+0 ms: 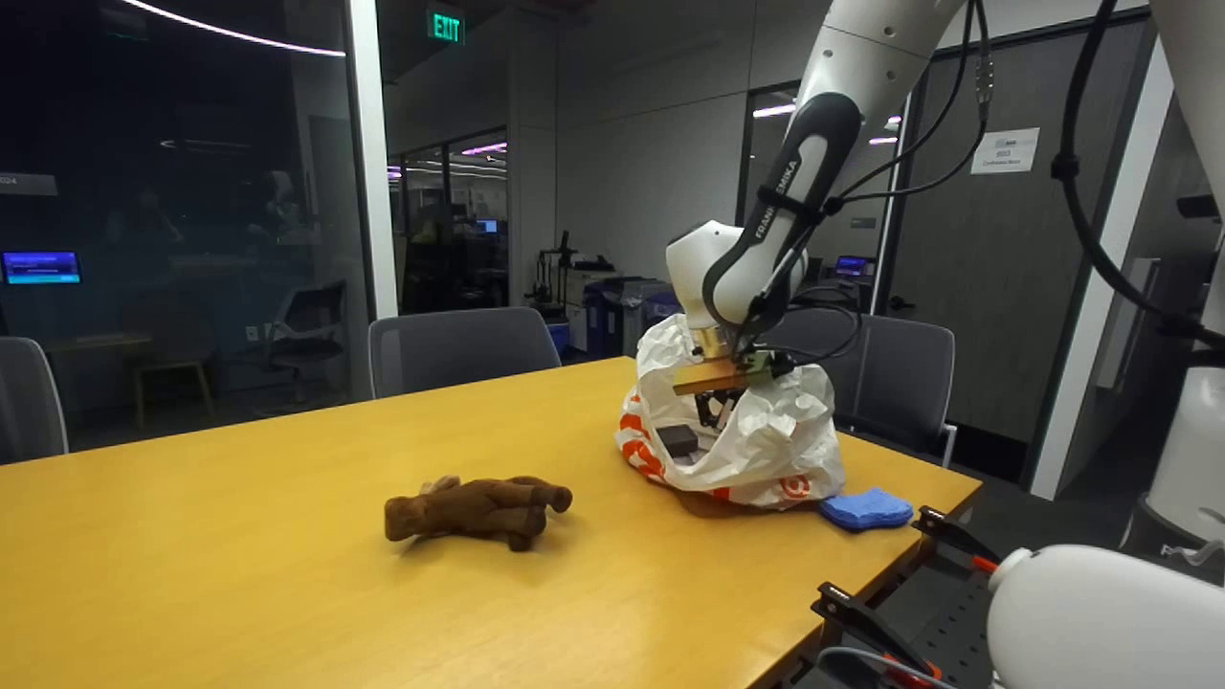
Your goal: Move the objects out of the bag
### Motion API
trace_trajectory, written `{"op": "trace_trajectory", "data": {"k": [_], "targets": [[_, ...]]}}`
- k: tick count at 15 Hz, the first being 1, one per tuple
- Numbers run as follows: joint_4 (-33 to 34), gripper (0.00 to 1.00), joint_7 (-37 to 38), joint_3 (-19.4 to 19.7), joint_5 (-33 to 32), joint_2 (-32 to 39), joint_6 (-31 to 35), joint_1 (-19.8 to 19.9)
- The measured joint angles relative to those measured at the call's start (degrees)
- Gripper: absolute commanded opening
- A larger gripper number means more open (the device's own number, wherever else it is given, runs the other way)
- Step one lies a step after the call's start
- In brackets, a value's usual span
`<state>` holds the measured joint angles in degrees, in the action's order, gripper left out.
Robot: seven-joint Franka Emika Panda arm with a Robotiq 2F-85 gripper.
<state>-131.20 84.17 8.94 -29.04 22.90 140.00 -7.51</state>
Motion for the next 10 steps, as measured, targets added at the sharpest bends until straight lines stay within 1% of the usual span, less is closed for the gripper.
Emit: {"op": "trace_trajectory", "data": {"k": [5,8,10], "targets": [[0.2,1.00,11.9,4.0,-9.8,4.6,4.9,-4.0],[0.5,1.00,21.6,6.6,-18.9,6.2,5.3,-6.7],[0.7,1.00,28.2,7.4,-25.3,6.2,4.4,-7.9]]}}
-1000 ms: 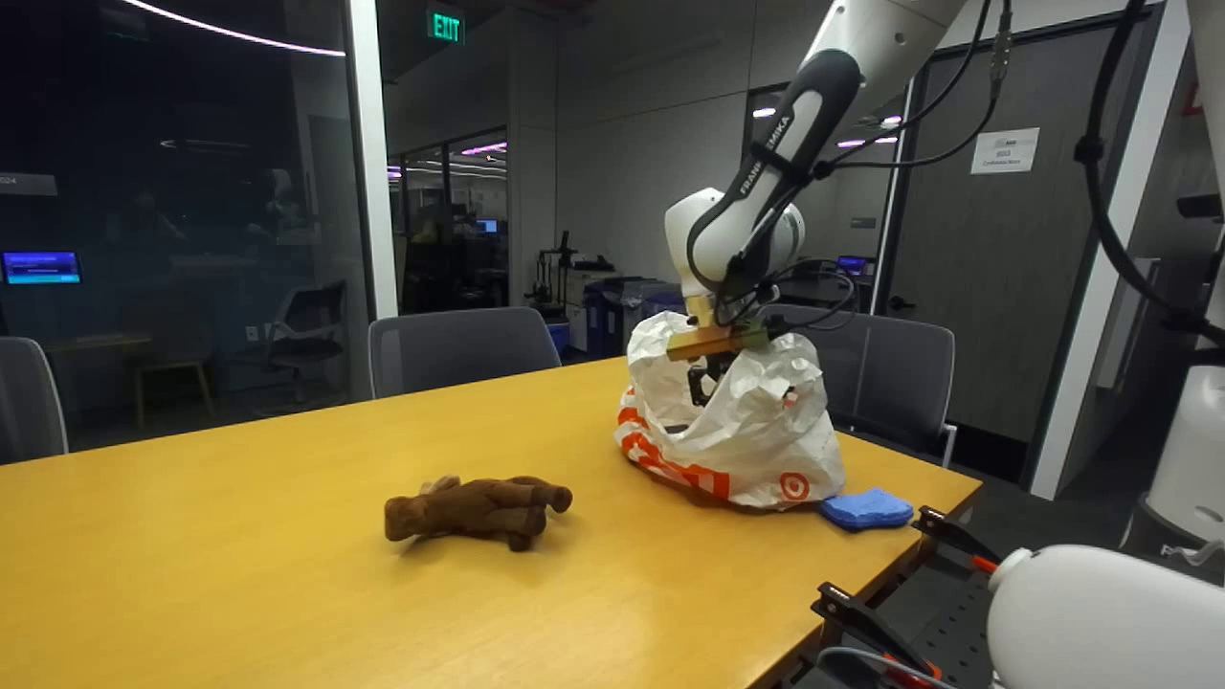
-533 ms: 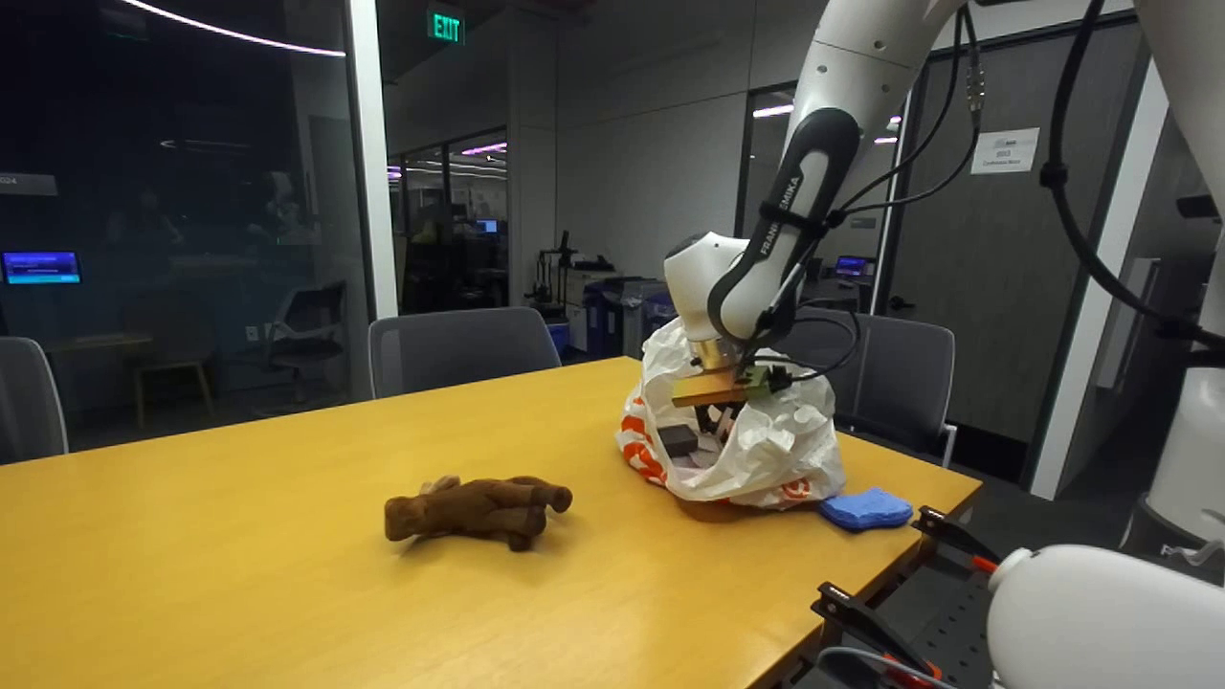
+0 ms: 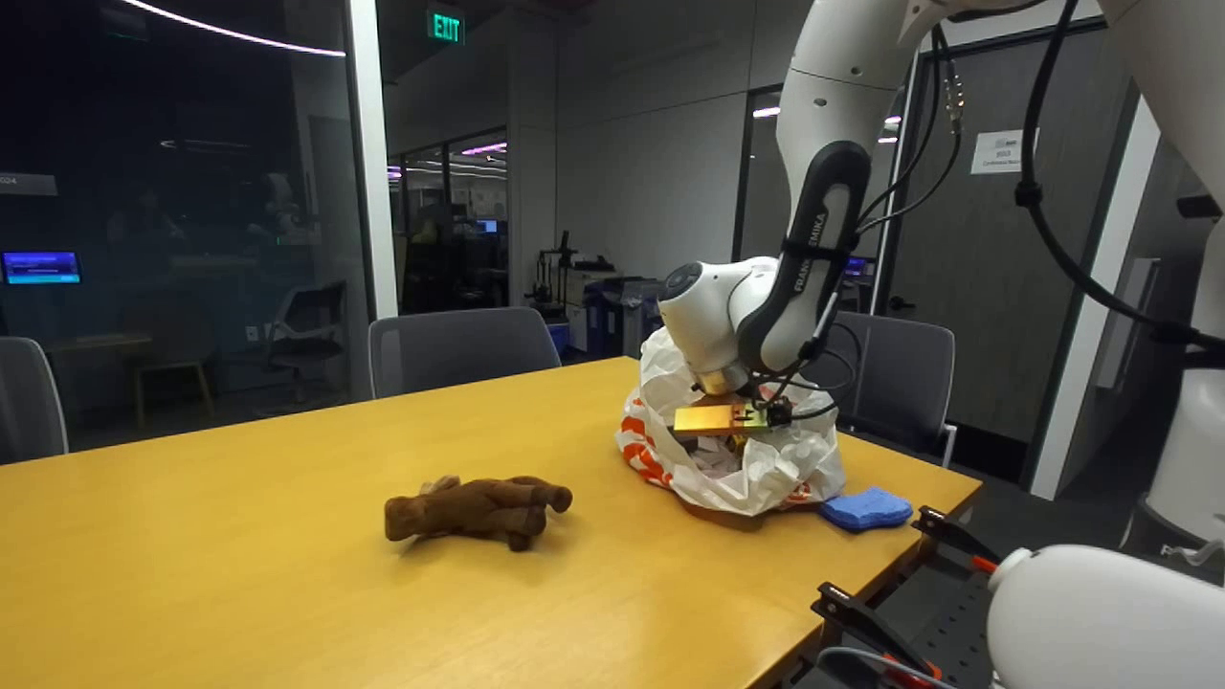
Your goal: Move the objects out of the bag
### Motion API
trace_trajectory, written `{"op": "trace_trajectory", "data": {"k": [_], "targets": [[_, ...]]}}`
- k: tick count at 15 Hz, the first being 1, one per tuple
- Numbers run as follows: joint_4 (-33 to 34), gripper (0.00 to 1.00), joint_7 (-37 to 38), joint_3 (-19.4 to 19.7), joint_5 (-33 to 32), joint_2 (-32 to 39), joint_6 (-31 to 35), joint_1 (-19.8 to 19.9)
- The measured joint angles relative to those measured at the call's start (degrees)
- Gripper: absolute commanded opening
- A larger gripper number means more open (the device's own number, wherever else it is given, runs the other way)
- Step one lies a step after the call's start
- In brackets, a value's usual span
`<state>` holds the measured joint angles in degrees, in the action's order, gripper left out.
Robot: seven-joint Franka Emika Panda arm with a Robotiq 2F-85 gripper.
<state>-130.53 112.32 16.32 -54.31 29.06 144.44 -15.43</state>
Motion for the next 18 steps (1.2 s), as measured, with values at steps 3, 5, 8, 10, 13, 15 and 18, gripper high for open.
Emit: {"op": "trace_trajectory", "data": {"k": [3,5,8,10,13,15,18], "targets": [[0.2,1.00,6.5,-0.7,-6.5,-1.2,-3.8,-0.2],[0.3,1.00,9.5,-1.6,-10.1,-2.0,-7.3,0.3],[0.4,0.66,11.6,-4.0,-12.6,-2.0,-11.6,2.8],[0.4,0.49,11.6,-6.1,-12.5,-1.7,-11.9,5.6],[0.5,0.26,11.6,-8.7,-12.5,-1.3,-11.9,9.0],[0.5,0.12,11.6,-9.7,-12.5,-1.3,-11.9,10.1],[0.6,0.06,11.6,-10.7,-12.2,-1.4,-11.6,11.2]]}}
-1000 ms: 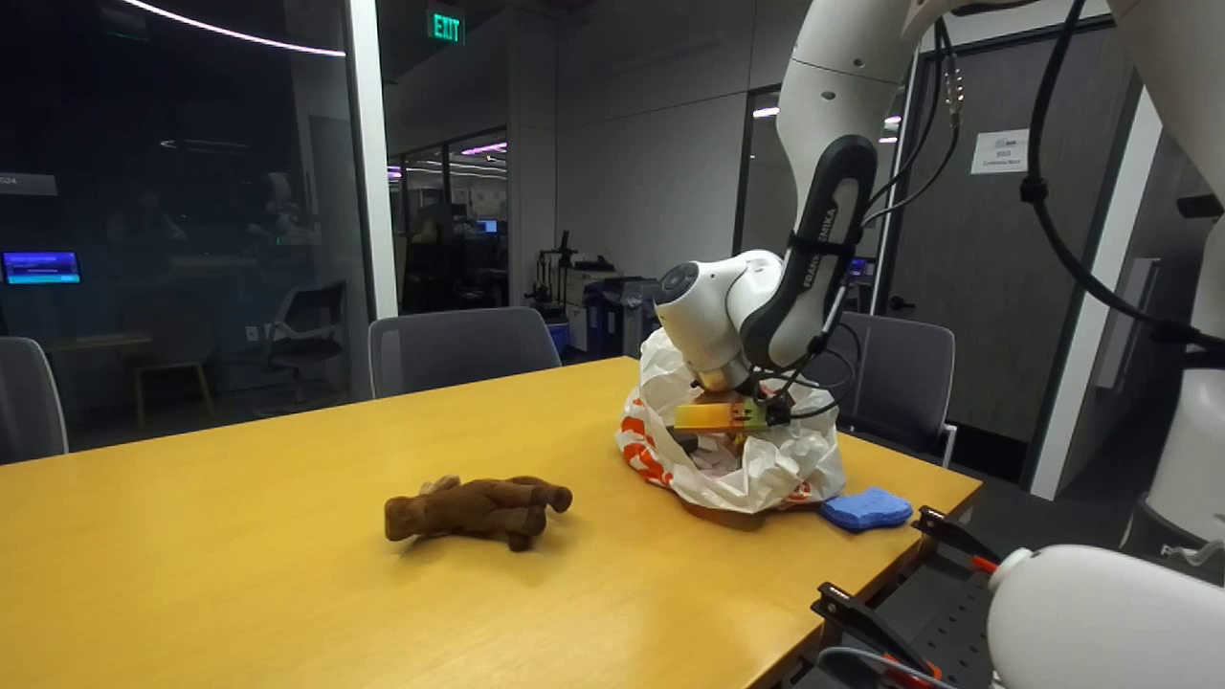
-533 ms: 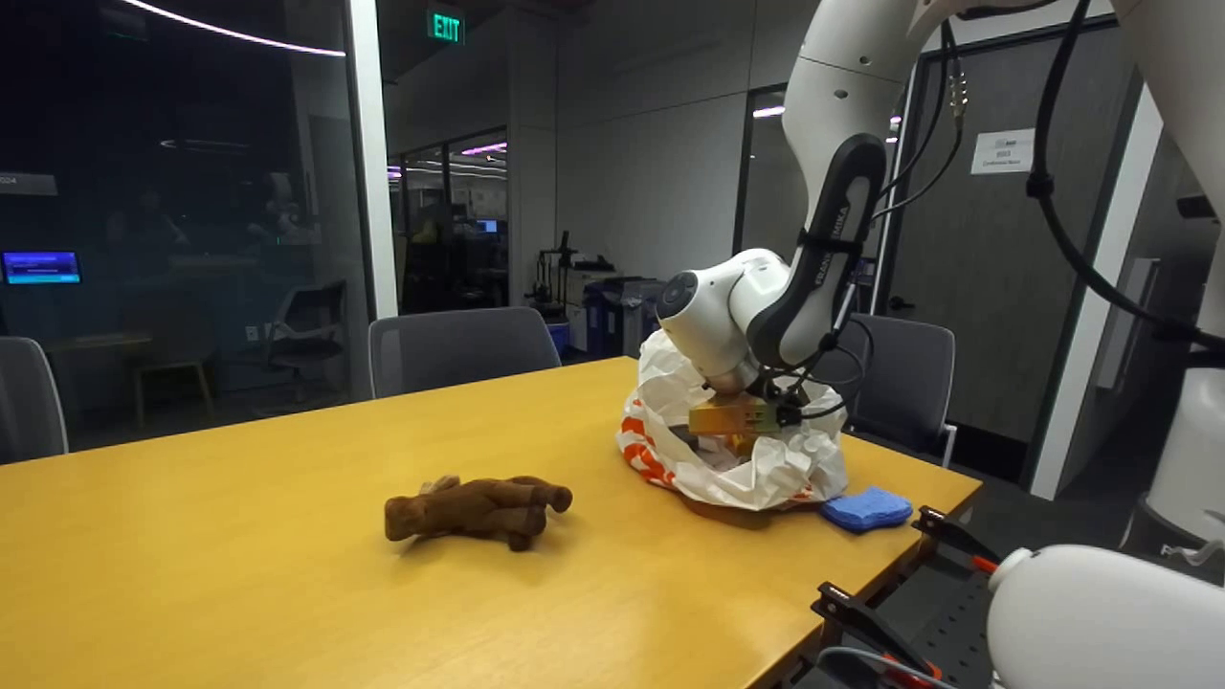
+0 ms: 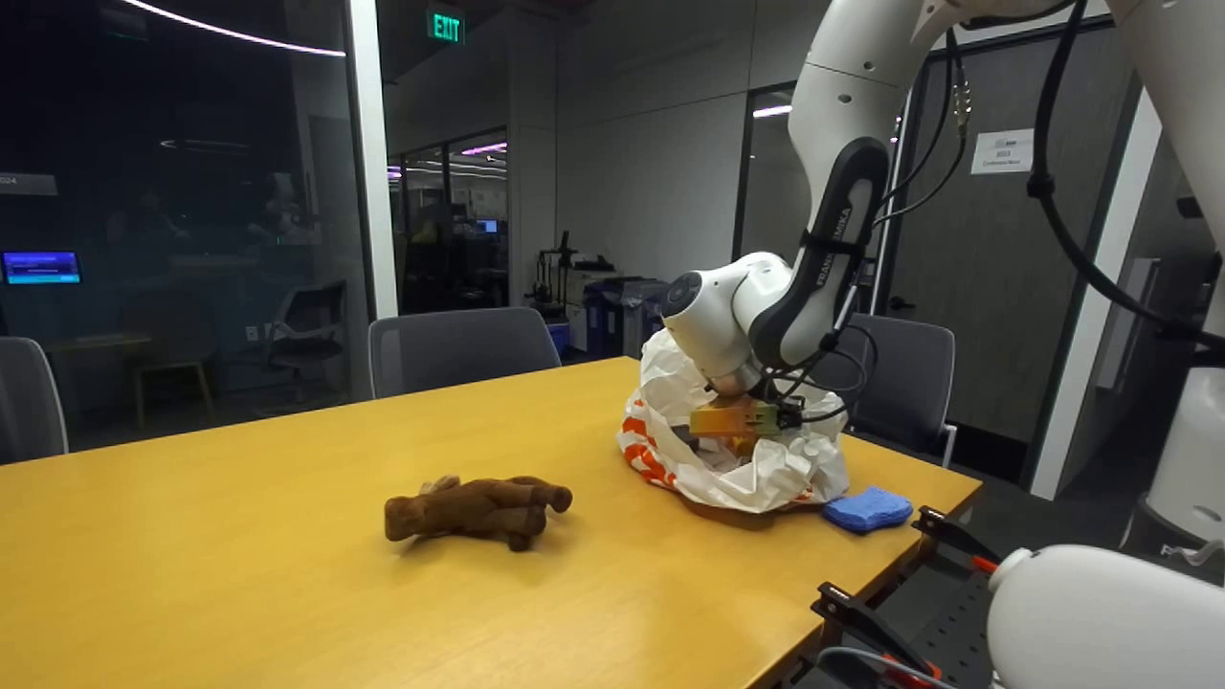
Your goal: Move the objects out of the bag
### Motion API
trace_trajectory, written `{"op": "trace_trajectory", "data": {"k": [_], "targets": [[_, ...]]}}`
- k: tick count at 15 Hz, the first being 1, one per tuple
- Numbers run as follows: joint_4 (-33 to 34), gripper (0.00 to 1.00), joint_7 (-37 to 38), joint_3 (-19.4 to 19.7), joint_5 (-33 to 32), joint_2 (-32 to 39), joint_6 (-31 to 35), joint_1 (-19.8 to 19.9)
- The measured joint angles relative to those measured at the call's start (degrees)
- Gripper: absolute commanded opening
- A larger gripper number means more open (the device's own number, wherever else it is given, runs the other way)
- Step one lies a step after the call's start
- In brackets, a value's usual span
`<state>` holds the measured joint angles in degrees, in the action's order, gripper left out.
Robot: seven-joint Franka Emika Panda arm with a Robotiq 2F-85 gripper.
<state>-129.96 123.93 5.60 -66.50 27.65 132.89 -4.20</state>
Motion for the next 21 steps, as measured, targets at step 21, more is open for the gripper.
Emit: {"op": "trace_trajectory", "data": {"k": [21], "targets": [[-23.8,0.11,-33.8,-7.9,25.8,-22.0,49.1,19.1]]}}
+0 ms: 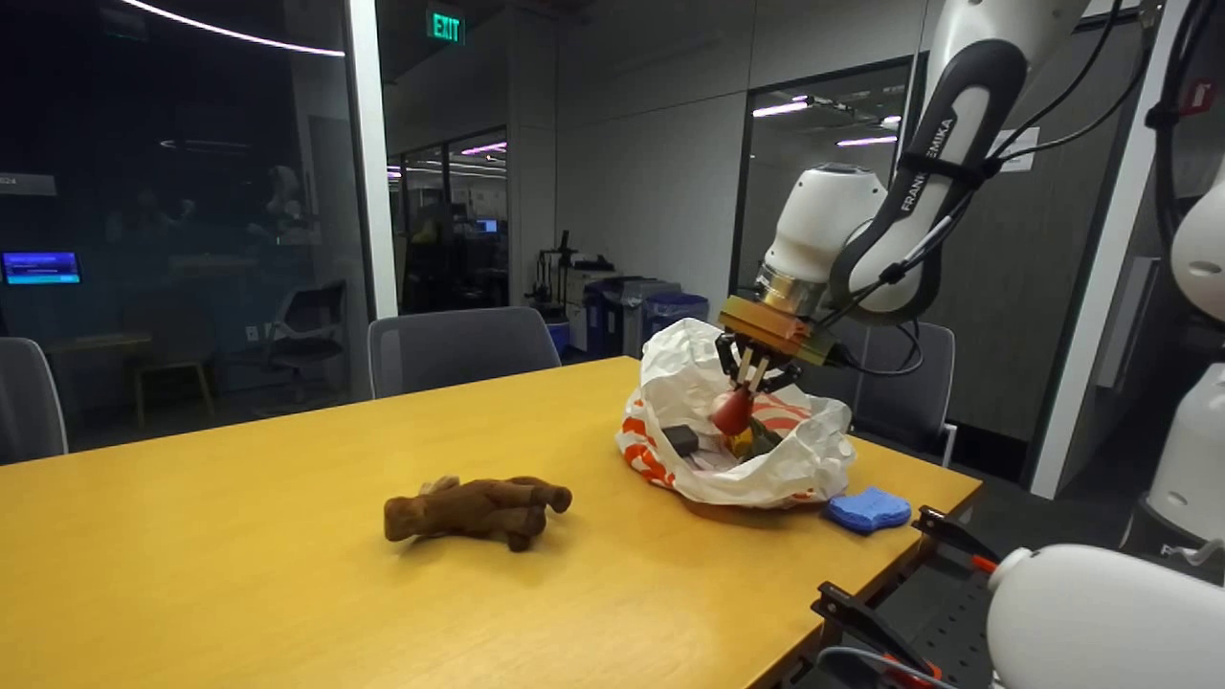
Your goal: Move the objects out of the bag
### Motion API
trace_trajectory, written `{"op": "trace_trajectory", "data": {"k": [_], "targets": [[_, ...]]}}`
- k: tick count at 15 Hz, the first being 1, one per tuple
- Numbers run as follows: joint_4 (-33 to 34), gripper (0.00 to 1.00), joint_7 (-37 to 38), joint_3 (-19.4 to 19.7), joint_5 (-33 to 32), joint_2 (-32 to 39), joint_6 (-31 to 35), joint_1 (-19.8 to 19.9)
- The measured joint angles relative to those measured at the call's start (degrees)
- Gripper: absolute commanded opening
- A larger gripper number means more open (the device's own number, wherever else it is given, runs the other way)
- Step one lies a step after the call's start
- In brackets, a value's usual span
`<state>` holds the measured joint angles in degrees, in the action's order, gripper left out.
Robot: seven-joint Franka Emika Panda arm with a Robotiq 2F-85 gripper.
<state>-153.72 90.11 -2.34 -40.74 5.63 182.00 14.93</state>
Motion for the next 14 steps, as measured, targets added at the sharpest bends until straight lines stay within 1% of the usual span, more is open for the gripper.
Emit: {"op": "trace_trajectory", "data": {"k": [1,2,3,4,6,8,11,14], "targets": [[-2.9,0.11,-3.4,-3.2,3.8,-0.6,2.5,1.6],[-5.2,0.10,-5.1,-6.5,5.4,-0.7,4.9,3.0],[-6.2,0.09,-4.9,-9.6,4.4,-0.3,6.4,4.4],[-6.1,0.10,-4.1,-12.2,1.7,0.3,7.0,5.6],[-5.3,0.10,-3.2,-15.3,-3.8,0.2,7.3,7.5],[-4.4,0.09,-2.9,-16.2,-7.8,-1.7,7.0,8.4],[-3.6,0.10,-1.7,-16.9,-11.0,-6.5,5.1,8.3],[-3.6,0.11,-1.4,-17.3,-11.7,-9.0,2.8,6.2]]}}
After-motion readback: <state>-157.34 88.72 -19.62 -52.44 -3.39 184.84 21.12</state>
